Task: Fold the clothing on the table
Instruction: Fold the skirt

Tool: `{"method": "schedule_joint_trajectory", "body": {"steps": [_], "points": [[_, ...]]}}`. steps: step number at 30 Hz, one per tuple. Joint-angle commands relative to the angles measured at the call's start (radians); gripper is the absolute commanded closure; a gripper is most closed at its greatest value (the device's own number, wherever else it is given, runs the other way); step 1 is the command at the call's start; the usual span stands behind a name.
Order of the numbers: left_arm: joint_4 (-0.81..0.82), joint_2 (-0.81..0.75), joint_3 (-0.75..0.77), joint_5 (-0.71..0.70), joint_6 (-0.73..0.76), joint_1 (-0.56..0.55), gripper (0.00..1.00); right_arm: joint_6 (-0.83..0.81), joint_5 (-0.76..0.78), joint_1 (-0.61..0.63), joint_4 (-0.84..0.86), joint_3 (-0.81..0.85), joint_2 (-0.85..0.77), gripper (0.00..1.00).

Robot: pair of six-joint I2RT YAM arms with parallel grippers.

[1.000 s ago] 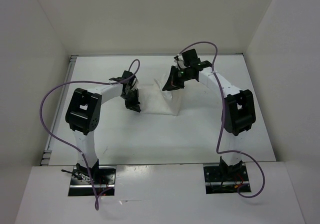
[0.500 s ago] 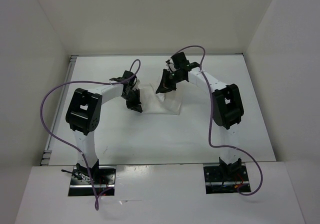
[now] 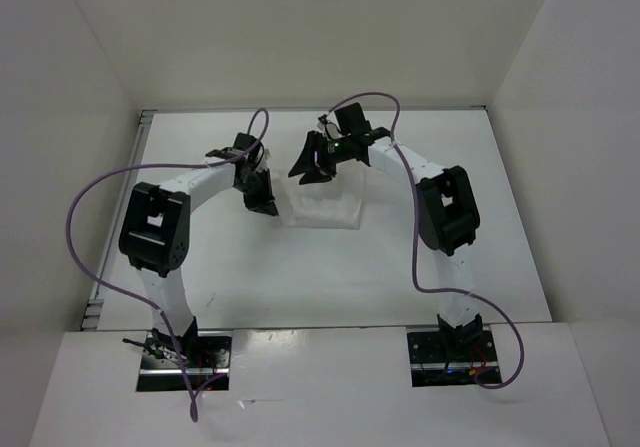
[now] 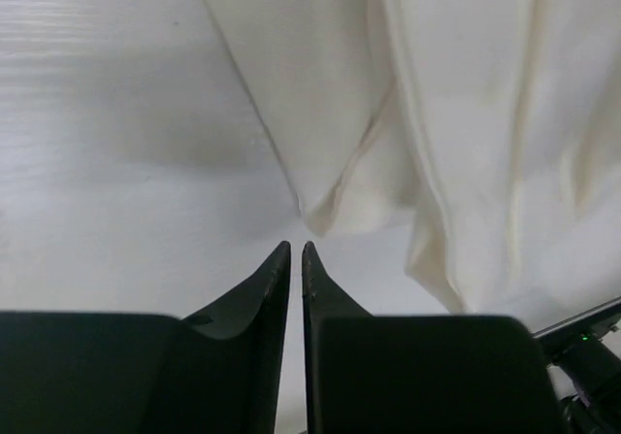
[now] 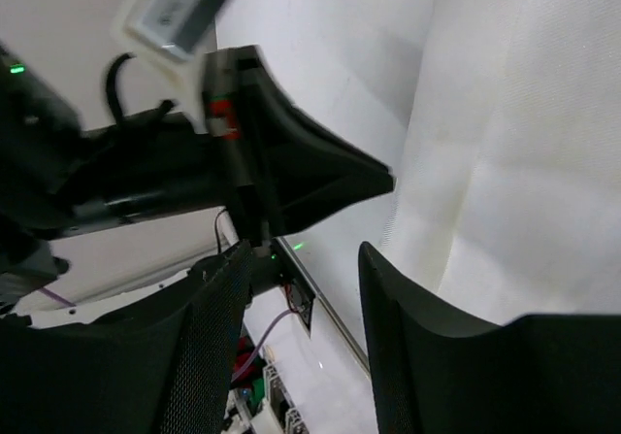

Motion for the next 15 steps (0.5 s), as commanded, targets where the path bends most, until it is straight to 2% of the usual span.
{"method": "schedule_joint_trajectory", "body": {"steps": [1, 4, 5, 6, 8, 11, 15], "points": [[-0.054, -0.175, 0.074, -0.046, 0.025, 0.014, 0.84, -0.006, 0.034, -0.011, 0.021, 0.054, -0.131, 0.46], [-0.097, -0.243, 0.146, 0.032, 0.08, 0.014, 0.83, -0.081, 0.197, -0.035, -0.14, 0.063, -0.203, 0.48], [-0.097, -0.243, 0.163, 0.16, 0.093, 0.014, 0.83, -0.108, 0.232, -0.044, -0.165, 0.063, -0.237, 0.5], [-0.097, -0.243, 0.198, 0.221, 0.104, 0.004, 0.83, -0.108, 0.294, -0.044, -0.182, 0.053, -0.254, 0.51], [-0.082, -0.205, 0.227, 0.327, 0.115, -0.042, 0.84, -0.121, 0.352, -0.064, -0.192, -0.004, -0.312, 0.53], [-0.016, -0.121, 0.237, 0.471, 0.106, -0.053, 0.84, -0.095, 0.459, -0.091, -0.18, -0.105, -0.407, 0.54], [0.079, -0.019, 0.209, 0.545, 0.071, -0.062, 0.87, -0.079, 0.519, -0.134, -0.143, -0.206, -0.516, 0.54]]}}
